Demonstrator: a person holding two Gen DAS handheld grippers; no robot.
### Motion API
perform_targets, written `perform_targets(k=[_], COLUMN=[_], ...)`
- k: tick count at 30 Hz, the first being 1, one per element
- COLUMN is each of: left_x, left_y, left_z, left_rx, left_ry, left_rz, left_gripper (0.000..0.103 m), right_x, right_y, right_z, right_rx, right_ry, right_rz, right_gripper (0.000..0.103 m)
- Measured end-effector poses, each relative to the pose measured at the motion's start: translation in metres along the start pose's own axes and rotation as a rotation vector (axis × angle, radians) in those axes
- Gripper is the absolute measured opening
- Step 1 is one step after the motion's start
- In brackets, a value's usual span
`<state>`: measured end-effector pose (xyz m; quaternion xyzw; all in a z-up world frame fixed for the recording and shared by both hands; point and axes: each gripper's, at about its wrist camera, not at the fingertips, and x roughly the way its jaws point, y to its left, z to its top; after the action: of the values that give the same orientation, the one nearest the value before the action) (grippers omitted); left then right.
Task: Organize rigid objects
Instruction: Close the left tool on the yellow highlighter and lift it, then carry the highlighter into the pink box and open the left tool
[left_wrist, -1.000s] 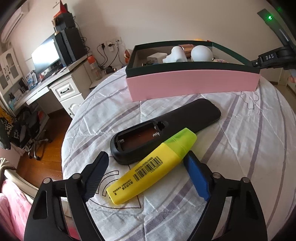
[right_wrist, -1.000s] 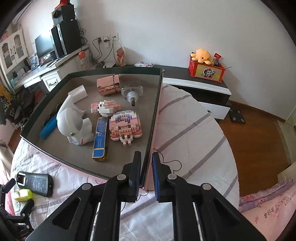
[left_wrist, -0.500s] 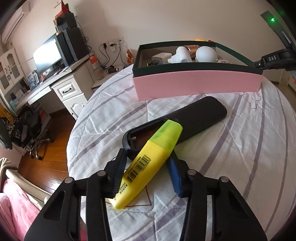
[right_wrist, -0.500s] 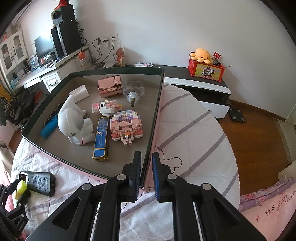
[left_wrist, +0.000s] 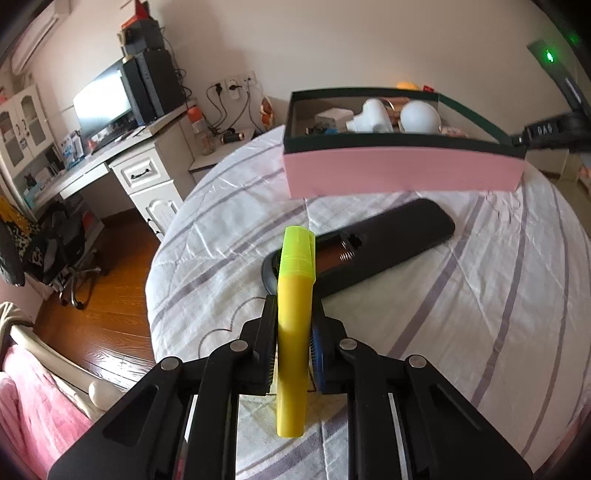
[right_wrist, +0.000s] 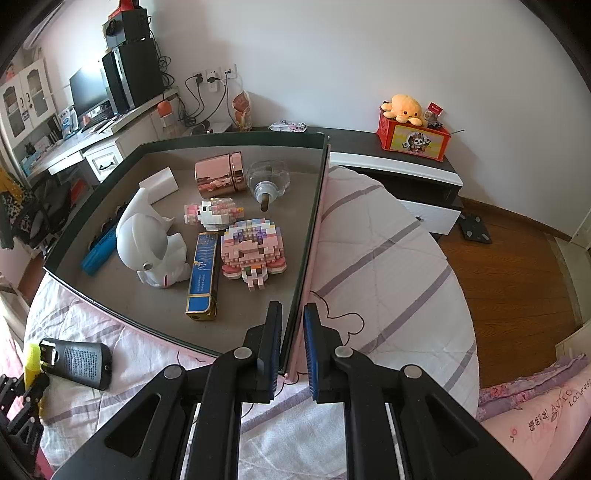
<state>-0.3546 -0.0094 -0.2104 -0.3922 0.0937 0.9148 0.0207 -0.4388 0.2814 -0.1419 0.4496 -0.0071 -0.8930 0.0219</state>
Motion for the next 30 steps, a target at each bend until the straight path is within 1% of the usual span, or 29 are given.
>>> perform_targets(k=[2, 9, 14, 17, 20, 22, 25, 28, 30], left_x=[-0.003, -0.011, -0.014, -0.014, -0.016, -0.014, -0.007, 0.006, 0.016], left_y=[0.004, 0.016, 0.013, 0.009, 0.007, 0.004, -0.002, -0.008, -0.013], left_z=[0.003, 0.025, 0.043, 0.054, 0.067, 0.083, 0.108, 0.137, 0.155], left_rx=[-0.012, -0.018, 0.005, 0.029, 0.040, 0.048, 0.089, 0.110, 0.130], left_ry=[-0.013, -0.058, -0.086, -0.098, -0.118, -0.125, -0.127, -0.118, -0.108], left_rz=[-0.013, -0.014, -0.029, -0.022, -0.037, -0.072, -0.088, -0.132, -0.125], left_gripper=[0.015, 0.015, 0.015, 0.015, 0.015, 0.015, 0.015, 0.015, 0.015], right_x=[0.000, 0.000, 0.001, 0.001, 0.002, 0.002, 0.002, 0.002, 0.003], right_y=[0.000, -0.001, -0.001, -0.001, -0.002, -0.002, -0.002, -0.003, -0.002], right_z=[0.000, 0.000, 0.000, 0.001, 0.001, 0.001, 0.002, 0.002, 0.002], right_rx=[0.000, -0.001, -0.007, -0.014, -0.016, -0.020, -0.020, -0.020, -0.022], right_ry=[-0.001, 0.001, 0.002, 0.002, 0.004, 0.005, 0.006, 0.010, 0.012], right_rz=[0.000, 0.004, 0.006, 0.009, 0.017, 0.018, 0.024, 0.031, 0.030], right_gripper=[0.011, 0.011, 0.011, 0.012, 0.012, 0.012, 0.012, 0.013, 0.013])
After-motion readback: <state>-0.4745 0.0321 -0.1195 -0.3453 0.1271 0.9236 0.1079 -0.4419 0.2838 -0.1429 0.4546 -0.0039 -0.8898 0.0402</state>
